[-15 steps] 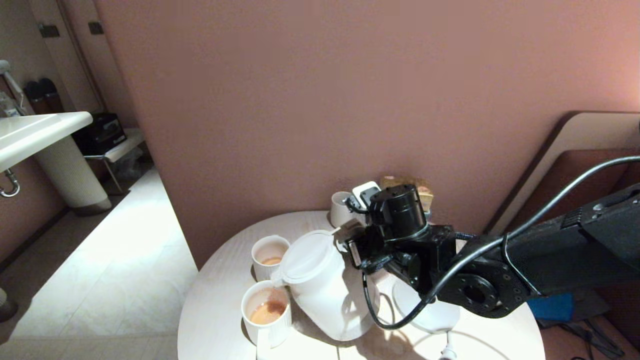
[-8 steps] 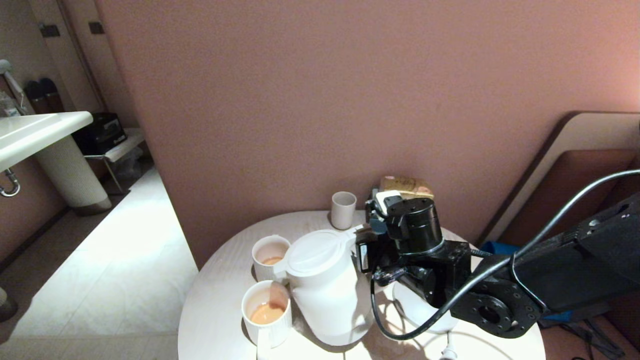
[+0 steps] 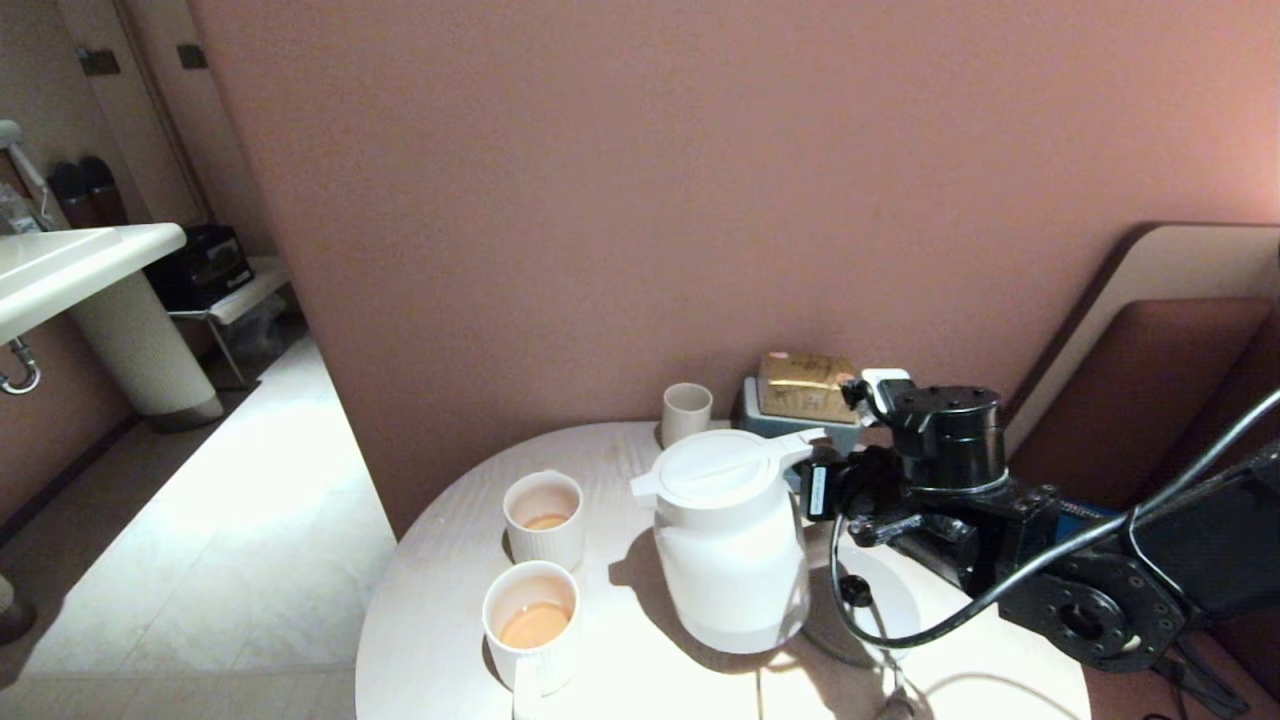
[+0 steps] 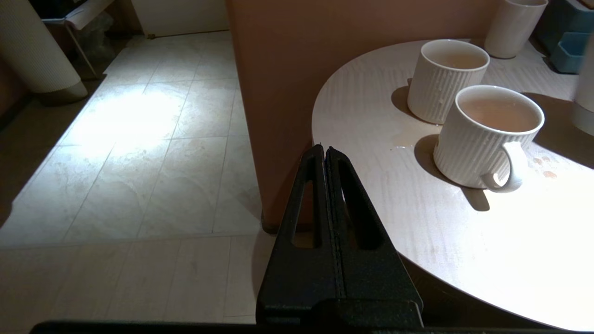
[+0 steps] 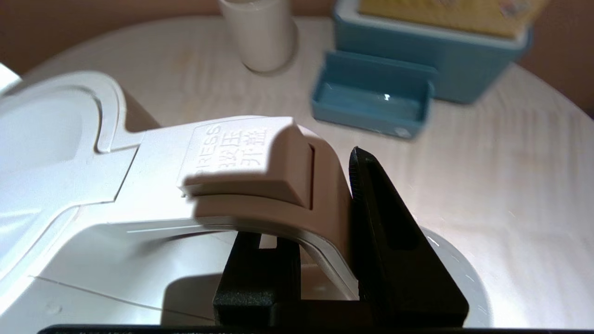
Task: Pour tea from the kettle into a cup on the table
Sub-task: Put down the kettle on the table
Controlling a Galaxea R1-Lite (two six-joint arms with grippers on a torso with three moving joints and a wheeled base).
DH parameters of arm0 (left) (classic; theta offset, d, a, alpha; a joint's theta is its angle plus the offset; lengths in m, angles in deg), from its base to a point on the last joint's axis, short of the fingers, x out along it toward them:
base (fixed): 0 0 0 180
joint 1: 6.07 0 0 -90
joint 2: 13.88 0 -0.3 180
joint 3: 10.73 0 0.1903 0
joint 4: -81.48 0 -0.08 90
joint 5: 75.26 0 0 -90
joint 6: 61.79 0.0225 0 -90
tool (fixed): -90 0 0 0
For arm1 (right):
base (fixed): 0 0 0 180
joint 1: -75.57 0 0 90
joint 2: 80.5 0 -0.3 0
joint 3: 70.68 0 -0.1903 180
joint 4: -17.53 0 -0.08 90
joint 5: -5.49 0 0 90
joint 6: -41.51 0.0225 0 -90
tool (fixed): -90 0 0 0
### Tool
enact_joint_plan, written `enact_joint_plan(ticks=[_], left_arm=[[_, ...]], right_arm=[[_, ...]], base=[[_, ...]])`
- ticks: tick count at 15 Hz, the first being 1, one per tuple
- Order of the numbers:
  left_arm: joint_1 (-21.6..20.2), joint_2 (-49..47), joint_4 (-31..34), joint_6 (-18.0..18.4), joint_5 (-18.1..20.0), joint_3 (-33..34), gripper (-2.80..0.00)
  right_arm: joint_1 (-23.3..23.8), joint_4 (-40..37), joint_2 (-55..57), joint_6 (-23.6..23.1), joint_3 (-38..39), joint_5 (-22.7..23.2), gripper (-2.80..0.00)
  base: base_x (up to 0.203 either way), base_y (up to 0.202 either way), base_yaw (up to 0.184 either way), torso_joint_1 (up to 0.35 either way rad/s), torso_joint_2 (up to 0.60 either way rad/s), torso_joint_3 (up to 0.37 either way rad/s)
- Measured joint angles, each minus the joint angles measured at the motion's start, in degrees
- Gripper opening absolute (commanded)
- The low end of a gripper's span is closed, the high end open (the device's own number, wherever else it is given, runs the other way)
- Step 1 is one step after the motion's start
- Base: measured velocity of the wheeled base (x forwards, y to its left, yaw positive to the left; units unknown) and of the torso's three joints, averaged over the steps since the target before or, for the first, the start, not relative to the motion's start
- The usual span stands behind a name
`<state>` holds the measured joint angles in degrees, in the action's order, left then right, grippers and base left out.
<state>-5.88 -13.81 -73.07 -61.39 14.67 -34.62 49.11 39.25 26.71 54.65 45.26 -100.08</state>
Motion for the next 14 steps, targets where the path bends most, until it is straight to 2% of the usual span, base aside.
enact_joint_plan(ticks=[7, 10, 14], left_arm=[[0.0, 0.0, 0.0, 0.0, 0.0, 0.0, -2.80], [0.0, 0.0, 0.0, 0.0, 0.0, 0.0, -2.80], [0.0, 0.0, 0.0, 0.0, 0.0, 0.0, -2.80]], right_arm=[[14.0, 1.0, -4.8, 2.6, 6.5, 11.7, -2.80], [18.4, 8.3, -5.1, 2.5, 10.3, 14.7, -2.80], [23.0, 10.3, -4.4, 1.6, 12.0, 18.0, -2.80]], base=[[0.000, 0.000, 0.000, 0.000, 0.00, 0.000], [0.000, 0.000, 0.000, 0.000, 0.00, 0.000], [0.000, 0.000, 0.000, 0.000, 0.00, 0.000]])
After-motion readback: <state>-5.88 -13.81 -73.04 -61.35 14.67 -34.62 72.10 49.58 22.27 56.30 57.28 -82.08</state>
